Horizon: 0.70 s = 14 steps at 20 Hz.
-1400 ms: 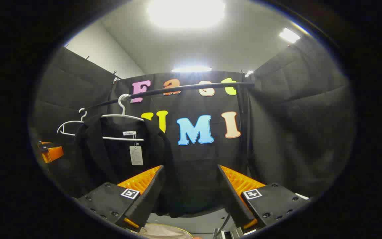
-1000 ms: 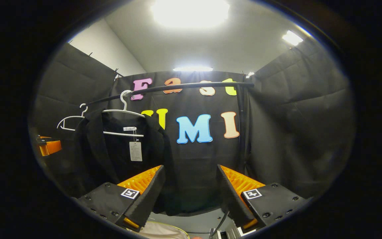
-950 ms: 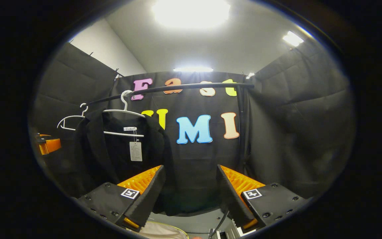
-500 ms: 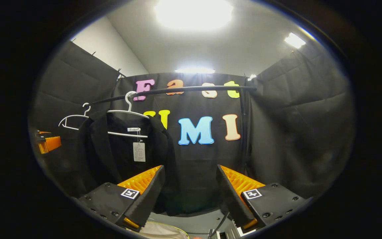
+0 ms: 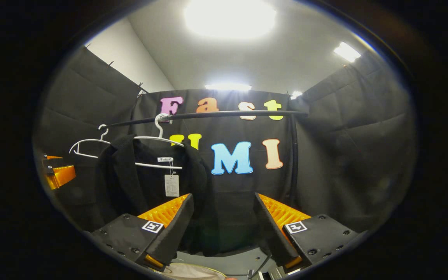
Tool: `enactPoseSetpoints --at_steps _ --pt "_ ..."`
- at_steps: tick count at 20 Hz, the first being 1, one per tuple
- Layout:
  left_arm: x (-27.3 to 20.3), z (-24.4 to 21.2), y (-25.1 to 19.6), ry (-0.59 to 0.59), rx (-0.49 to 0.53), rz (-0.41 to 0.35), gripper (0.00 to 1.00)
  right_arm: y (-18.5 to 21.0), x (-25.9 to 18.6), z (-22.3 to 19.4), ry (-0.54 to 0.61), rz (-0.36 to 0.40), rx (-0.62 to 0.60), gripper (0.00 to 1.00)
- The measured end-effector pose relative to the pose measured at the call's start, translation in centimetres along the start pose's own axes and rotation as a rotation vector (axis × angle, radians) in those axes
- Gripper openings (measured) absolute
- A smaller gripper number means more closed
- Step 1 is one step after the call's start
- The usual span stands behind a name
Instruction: Grasp the clothes on the hanger with both hands and then place them into the laundry hamper below.
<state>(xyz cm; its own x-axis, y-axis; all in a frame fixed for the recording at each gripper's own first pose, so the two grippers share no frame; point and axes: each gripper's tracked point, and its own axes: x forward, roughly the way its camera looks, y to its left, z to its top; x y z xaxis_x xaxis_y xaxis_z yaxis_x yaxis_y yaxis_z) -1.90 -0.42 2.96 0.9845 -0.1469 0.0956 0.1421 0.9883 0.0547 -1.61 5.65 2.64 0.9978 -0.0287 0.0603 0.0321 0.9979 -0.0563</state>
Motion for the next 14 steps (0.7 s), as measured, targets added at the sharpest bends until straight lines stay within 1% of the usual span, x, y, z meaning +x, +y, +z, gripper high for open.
enactPoseSetpoints --at_steps 2,6,8,14 --pt "0.6 -0.1 -0.8 0.002 -0.014 -0.025 0.94 0.8 0.4 0.3 0.0 0.004 -0.005 0.97" --pt "2.9 -0.6 -3.1 0.022 -0.03 -0.04 0.94 1.6 2.4 0.9 -0.019 0.036 -0.016 0.97" --pt "4.2 -1.2 -4.4 0.038 -0.04 -0.031 0.93 2.1 3.6 0.7 -0.022 0.071 -0.003 0.97" --pt "7.9 -2.7 -8.1 0.092 -0.037 0.012 0.94 2.9 9.3 -0.5 0.003 0.177 0.027 0.97"
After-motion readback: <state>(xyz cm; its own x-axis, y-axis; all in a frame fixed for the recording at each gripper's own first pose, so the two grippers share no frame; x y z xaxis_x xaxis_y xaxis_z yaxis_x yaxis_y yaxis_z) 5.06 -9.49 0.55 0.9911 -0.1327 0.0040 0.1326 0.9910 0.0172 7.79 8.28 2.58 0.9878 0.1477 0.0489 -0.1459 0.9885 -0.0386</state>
